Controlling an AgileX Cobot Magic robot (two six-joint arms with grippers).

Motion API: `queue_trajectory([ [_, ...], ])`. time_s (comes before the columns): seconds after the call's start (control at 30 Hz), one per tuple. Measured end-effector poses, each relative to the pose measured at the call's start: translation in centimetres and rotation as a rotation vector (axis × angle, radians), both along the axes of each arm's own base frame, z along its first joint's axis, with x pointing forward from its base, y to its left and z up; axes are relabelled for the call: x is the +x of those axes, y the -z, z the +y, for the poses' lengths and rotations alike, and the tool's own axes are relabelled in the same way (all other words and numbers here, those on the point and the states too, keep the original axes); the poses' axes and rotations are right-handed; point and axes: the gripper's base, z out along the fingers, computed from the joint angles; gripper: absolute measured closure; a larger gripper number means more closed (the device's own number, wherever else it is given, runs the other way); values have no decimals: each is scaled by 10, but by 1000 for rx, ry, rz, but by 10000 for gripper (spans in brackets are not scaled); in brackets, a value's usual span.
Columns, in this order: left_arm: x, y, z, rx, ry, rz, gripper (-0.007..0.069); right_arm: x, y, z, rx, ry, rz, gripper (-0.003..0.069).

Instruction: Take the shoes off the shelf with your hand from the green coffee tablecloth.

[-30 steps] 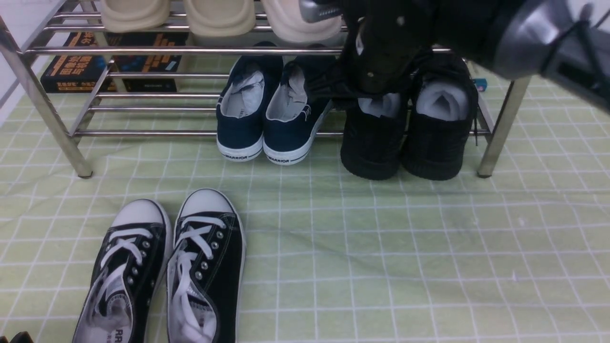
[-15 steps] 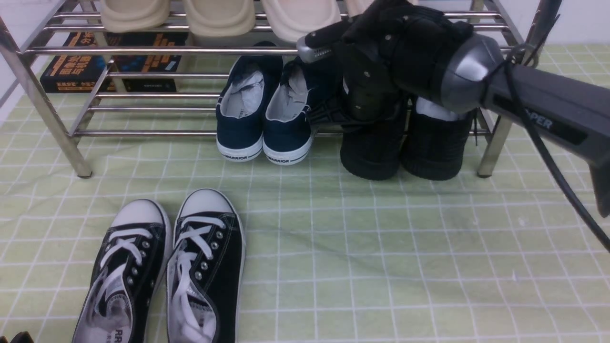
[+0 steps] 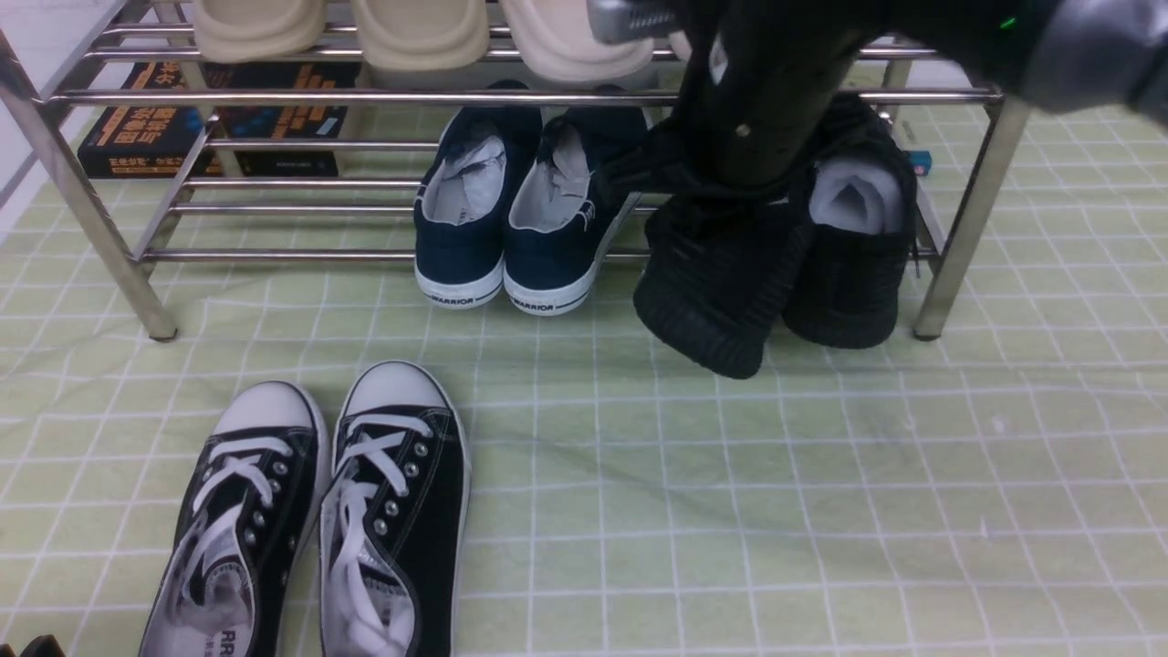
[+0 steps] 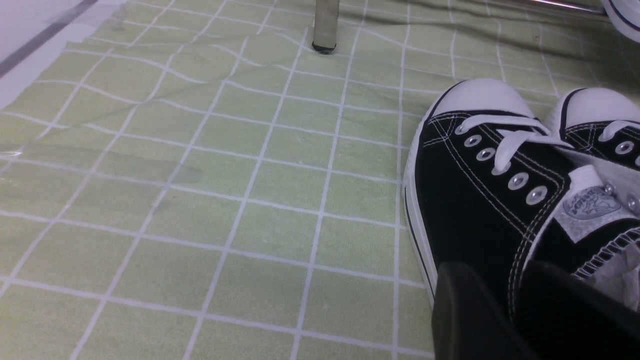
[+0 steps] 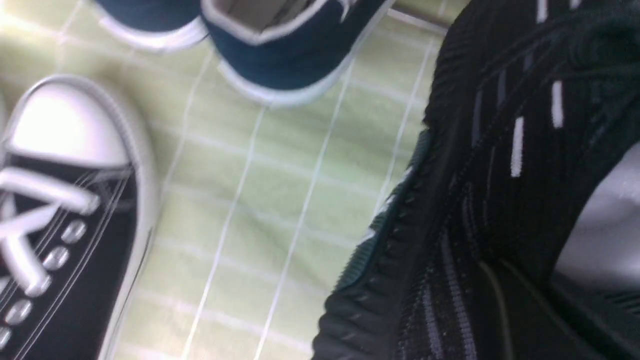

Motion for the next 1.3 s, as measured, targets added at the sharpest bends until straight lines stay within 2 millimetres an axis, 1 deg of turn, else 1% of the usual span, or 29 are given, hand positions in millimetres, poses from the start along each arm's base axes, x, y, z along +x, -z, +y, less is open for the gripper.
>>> queue_trajectory([
  [0.07,0,0,0,0,0,0,431,-9,-11,-1,7,-27,-13,656],
  [0.1,0,0,0,0,0,0,431,-9,-11,0,6,-30,-13,656],
  [0.13,0,0,0,0,0,0,431,-18,-21,1,12,-65,-36,656],
  [0.23,0,0,0,0,0,0,431,-32,-30,4,20,-102,-53,654],
  [0.3,0,0,0,0,0,0,431,-60,-43,7,32,-163,-71,653],
  [0.33,0,0,0,0,0,0,431,-64,-42,8,30,-173,-66,653],
  [0.37,0,0,0,0,0,0,431,-81,-46,8,37,-202,-65,652],
  [0.43,0,0,0,0,0,0,431,-104,-40,8,33,-228,-28,652],
  [0.5,0,0,0,0,0,0,431,-123,-34,3,27,-232,5,652],
  [0.6,0,0,0,0,0,0,431,-143,-17,-5,-14,-209,54,650],
  [0.67,0,0,0,0,0,0,431,-151,-1,-11,-70,-185,76,648],
  [0.7,0,0,0,0,0,0,431,-153,8,-13,-104,-171,80,648],
  [0.8,0,0,0,0,0,0,431,-150,30,-20,-200,-126,61,648],
  [0.83,0,0,0,0,0,0,431,-150,32,-20,-201,-123,64,648],
  [0.87,0,0,0,0,0,0,430,-145,42,-20,-232,-101,31,648],
  [0.93,0,0,0,0,0,0,428,-139,49,-17,-244,-79,-9,648],
  [1.07,0,0,0,0,0,0,427,-126,62,-6,-244,-62,-67,646],
  [1.17,0,0,0,0,0,0,427,-120,73,2,-256,-67,-82,645],
  [1.3,0,0,0,0,0,0,424,-112,94,11,-293,-60,-77,645],
])
